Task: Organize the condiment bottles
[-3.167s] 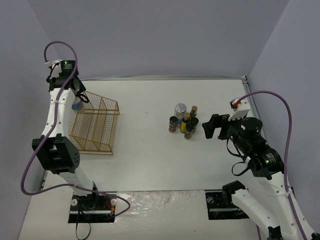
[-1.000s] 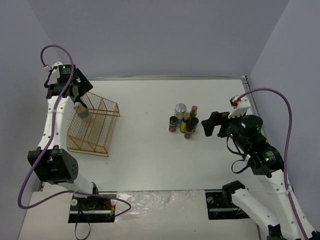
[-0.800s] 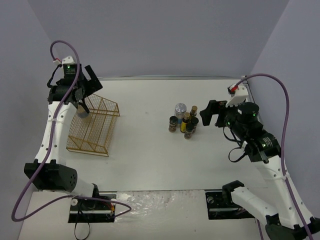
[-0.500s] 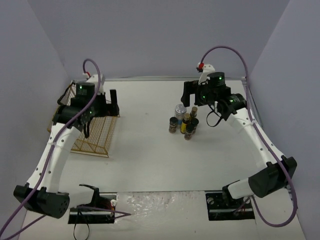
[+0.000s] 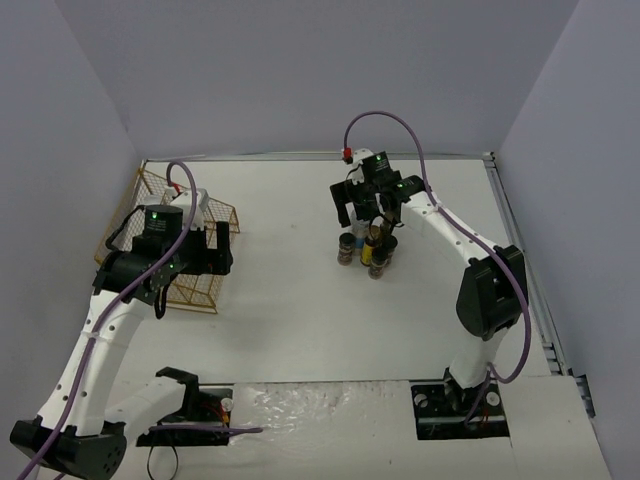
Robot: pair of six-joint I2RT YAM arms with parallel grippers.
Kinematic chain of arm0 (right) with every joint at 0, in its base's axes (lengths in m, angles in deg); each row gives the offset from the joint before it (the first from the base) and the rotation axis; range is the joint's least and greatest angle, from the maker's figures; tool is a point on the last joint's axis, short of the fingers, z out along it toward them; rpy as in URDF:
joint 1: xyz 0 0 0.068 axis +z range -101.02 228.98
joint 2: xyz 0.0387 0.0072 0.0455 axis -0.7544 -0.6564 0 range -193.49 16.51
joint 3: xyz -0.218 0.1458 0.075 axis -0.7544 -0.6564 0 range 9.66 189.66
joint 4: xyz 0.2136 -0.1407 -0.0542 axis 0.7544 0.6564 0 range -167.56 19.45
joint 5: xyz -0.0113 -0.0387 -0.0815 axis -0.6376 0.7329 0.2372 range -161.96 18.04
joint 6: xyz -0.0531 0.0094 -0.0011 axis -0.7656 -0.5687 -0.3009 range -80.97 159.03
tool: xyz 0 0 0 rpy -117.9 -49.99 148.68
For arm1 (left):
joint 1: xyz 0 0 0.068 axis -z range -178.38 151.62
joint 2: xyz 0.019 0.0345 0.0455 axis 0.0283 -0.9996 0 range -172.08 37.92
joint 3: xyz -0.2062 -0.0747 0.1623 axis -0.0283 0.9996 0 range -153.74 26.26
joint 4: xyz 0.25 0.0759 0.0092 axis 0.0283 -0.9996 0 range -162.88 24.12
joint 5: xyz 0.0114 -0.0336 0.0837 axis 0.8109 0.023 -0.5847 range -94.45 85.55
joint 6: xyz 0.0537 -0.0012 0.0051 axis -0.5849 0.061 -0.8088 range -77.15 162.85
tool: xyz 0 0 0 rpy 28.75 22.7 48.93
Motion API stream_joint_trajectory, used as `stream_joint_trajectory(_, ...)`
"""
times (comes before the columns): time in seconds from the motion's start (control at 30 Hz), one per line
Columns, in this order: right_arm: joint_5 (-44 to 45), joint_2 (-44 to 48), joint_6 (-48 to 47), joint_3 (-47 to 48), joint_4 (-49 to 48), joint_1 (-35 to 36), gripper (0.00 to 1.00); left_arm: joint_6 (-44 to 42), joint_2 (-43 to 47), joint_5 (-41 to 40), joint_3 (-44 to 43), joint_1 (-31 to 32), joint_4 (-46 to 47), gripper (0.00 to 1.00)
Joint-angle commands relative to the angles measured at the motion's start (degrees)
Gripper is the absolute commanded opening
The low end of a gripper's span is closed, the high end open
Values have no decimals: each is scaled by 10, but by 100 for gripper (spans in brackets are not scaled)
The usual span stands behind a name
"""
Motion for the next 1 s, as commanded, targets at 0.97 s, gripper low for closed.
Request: stream_joint_trajectory(0.97,75,-12,-11,-39,-68,0,58,9,-29,-17,-34,4,-17,97)
